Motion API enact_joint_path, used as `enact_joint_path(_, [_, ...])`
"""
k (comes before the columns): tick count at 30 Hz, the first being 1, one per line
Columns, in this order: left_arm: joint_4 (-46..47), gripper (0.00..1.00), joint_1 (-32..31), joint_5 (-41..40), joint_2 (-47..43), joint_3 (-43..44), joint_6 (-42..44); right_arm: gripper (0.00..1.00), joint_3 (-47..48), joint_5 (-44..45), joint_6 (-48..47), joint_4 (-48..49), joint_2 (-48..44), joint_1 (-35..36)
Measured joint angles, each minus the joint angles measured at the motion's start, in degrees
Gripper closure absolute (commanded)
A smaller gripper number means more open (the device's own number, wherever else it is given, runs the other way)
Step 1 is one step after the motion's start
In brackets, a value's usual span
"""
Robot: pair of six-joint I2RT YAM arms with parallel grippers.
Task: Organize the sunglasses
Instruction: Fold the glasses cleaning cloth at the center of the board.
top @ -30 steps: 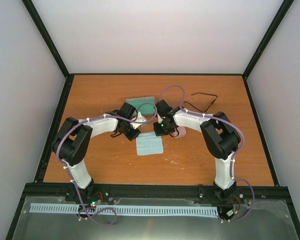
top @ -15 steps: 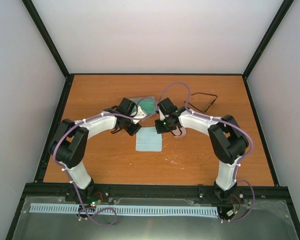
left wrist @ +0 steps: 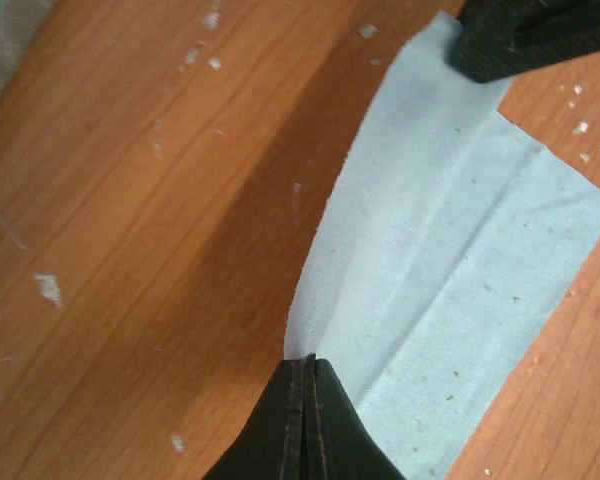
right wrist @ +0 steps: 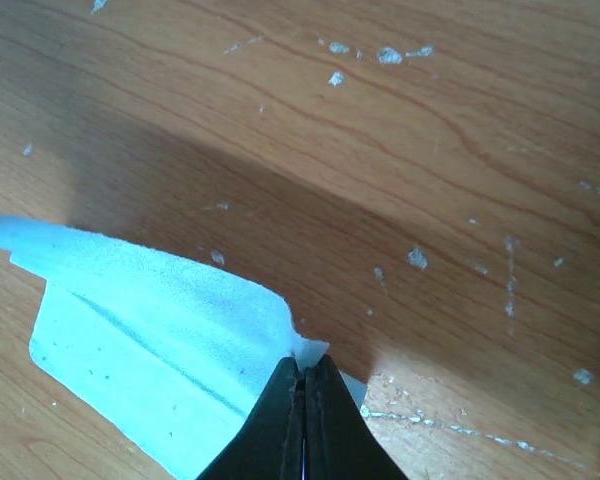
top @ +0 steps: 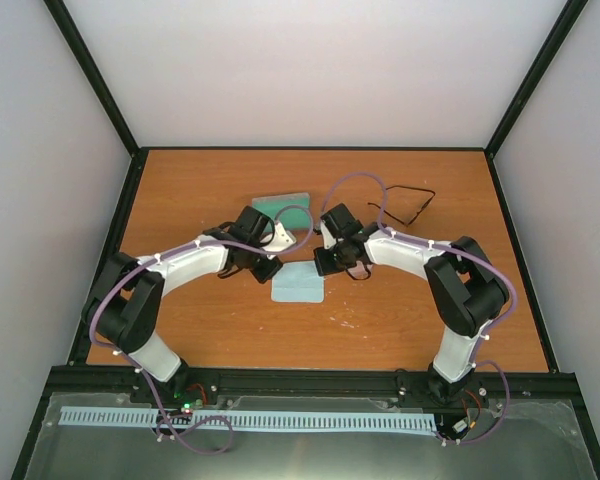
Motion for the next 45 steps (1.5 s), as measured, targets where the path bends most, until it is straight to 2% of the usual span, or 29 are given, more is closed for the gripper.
enact_joint_path(18, [0.2,0.99,-4.7,-1.8,-2.2,-5.6,1.4,0.84,-6.1,-5.1,-0.6,1.0,-0.1,0.9])
enact_joint_path(22, [0.6,1.0,-6.1,-2.8,-3.2,-6.4,2.1,0.71,-7.1,-6.4,-0.6,1.9,-0.5,0.9])
enact_joint_path(31, [1.9,0.99,-9.5,-4.7,-5.7,-8.9,3.3,0.65,-8.4,-8.6,-0.5,3.5,-1.3,0.9])
enact_joint_path(36, [2.3,0.99,-11.1,-5.7,-5.9,-11.7,4.2,0.53,-10.6,-8.3,0.5,3.4,-4.3,0.8])
enact_joint_path(45, [3.8,0.92,-11.1,-8.8,-6.3,-14.8,6.1,0.51,-10.8,-6.0,1.9,3.7,-8.2,0.5])
